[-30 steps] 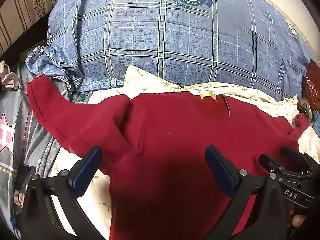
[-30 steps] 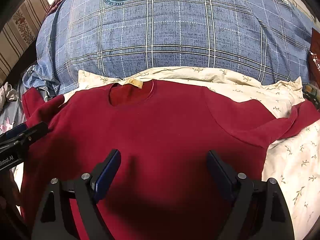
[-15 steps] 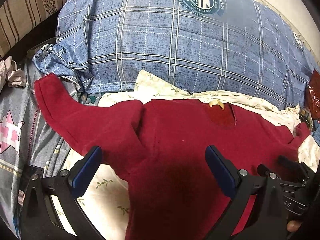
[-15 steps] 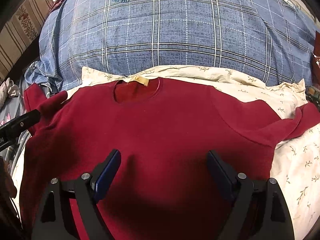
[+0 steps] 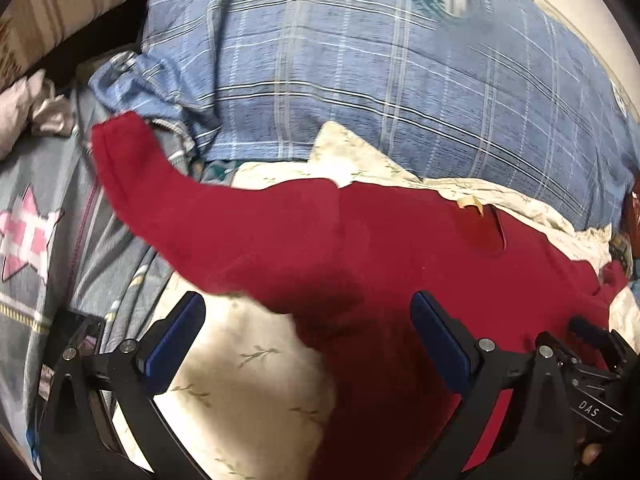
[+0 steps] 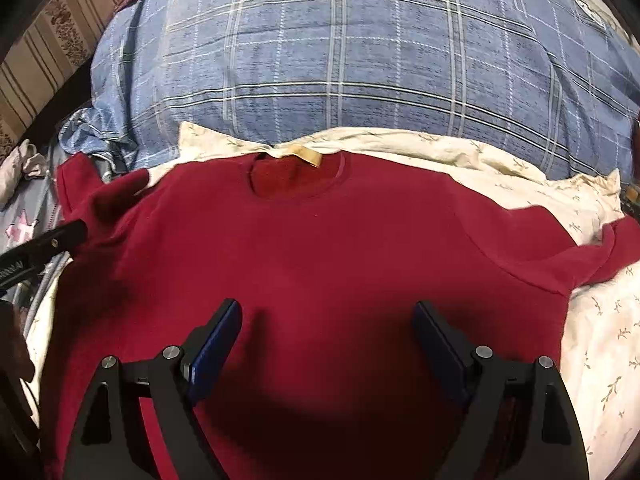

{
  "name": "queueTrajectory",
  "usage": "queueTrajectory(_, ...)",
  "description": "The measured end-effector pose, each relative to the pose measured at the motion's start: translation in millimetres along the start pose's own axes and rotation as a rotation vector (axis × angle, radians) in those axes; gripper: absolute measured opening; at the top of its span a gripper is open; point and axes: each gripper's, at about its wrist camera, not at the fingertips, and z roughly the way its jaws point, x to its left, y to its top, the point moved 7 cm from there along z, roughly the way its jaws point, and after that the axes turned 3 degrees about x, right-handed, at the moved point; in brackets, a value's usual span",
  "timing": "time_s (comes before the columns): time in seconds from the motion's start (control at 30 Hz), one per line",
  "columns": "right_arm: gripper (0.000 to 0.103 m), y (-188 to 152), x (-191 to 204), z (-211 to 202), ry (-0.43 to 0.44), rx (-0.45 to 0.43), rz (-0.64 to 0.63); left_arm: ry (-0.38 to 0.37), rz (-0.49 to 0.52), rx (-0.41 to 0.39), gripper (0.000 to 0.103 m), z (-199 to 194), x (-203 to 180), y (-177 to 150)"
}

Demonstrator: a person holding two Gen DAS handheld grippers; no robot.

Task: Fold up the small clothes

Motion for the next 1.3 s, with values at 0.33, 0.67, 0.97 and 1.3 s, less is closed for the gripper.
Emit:
queueTrajectory(0.33, 0.086, 44, 82, 21, 0.127, -0.012, -0.102, 0.012, -0.094, 0.002, 0.102, -3, 34, 4)
queueTrajectory(0.67, 0.084, 68, 133, 66, 0.128, 0.093, -0.214, 0.046, -0.090, -0.022, 0.102, -14, 53, 15)
queueTrajectory(0.97, 0.084, 136, 237, 51, 0.405, 0.039, -0.302, 0.106, -0.141, -0.051, 0.102, -34, 93, 17)
queueTrajectory(1.3, 0.080, 171, 394, 84, 0.641, 0.094, -0.458, 0.237, -0.167, -0.112, 0.102, -49, 135, 24)
